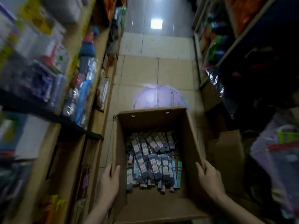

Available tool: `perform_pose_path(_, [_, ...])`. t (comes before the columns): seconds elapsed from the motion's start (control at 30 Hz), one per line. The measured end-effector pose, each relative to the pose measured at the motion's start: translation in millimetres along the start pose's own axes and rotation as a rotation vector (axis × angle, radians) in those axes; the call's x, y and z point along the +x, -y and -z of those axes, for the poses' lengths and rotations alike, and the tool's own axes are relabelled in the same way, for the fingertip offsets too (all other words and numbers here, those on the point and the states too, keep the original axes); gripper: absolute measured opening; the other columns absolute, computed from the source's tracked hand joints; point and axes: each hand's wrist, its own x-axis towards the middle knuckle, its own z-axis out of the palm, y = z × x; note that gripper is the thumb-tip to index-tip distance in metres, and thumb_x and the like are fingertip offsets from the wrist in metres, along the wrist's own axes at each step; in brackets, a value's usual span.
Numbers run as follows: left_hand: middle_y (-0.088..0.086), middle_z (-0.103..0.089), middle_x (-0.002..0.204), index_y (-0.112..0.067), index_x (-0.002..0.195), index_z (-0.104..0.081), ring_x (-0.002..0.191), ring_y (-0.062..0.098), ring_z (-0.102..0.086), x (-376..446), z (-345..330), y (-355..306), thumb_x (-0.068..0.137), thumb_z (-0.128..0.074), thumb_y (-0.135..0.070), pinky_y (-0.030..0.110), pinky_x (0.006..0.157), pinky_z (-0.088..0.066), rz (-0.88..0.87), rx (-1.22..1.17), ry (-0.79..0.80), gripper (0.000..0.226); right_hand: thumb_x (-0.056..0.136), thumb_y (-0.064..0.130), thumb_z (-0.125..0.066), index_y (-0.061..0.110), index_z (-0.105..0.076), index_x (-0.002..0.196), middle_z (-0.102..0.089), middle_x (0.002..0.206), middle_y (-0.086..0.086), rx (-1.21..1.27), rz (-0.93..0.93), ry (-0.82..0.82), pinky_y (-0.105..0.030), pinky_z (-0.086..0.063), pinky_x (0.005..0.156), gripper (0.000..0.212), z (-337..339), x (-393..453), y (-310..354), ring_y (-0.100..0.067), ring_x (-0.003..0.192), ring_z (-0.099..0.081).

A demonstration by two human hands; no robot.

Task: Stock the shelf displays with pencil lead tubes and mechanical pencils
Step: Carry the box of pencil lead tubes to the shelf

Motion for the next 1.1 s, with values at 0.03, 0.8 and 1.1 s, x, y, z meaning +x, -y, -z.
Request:
perform_pose_path(0.03, [0.020, -0.044, 0.146, -0.007, 0.149, -0.033, 0.134, 0.035, -0.042, -18, 14, -15, 0.098, -0.049, -0.035, 0.049, 0.111, -0.035, -0.011, 0.005, 0.014, 0.060, 0.099, 0.022, -0.052, 0.035, -0.051, 0.083, -0.065, 0.066, -0.002, 0.006, 0.017, -0.011, -0.016, -0.043, 0.038, 0.021, 16, -17, 13, -0.008, 0.048, -0.061])
perform_pose_path(0.8, [0.027, -0.060, 0.121, -0.008, 0.139, -0.046, 0.107, 0.041, -0.059, 26, 54, -330, 0.100, -0.041, -0.041, 0.049, 0.090, -0.050, -0.381, 0.252, -0.004, 0.051, 0.099, 0.028, -0.052, 0.029, -0.060, 0.092, -0.062, 0.064, 0.000, 0.126, 0.080, -0.213, -0.013, -0.039, 0.040, 0.011, 187, 65, 197, -0.004, 0.051, -0.060])
perform_pose_path(1.1, [-0.015, -0.052, 0.073, -0.016, 0.139, -0.049, 0.063, 0.000, -0.049, 137, 48, -465, 0.099, -0.046, -0.039, 0.018, 0.056, -0.042, -0.414, 0.191, -0.155, 0.046, 0.099, 0.029, -0.053, 0.023, -0.064, 0.103, -0.066, 0.075, 0.001, 0.102, 0.144, -0.219, -0.029, -0.056, 0.057, 0.013, 224, 213, 321, -0.012, 0.066, -0.066])
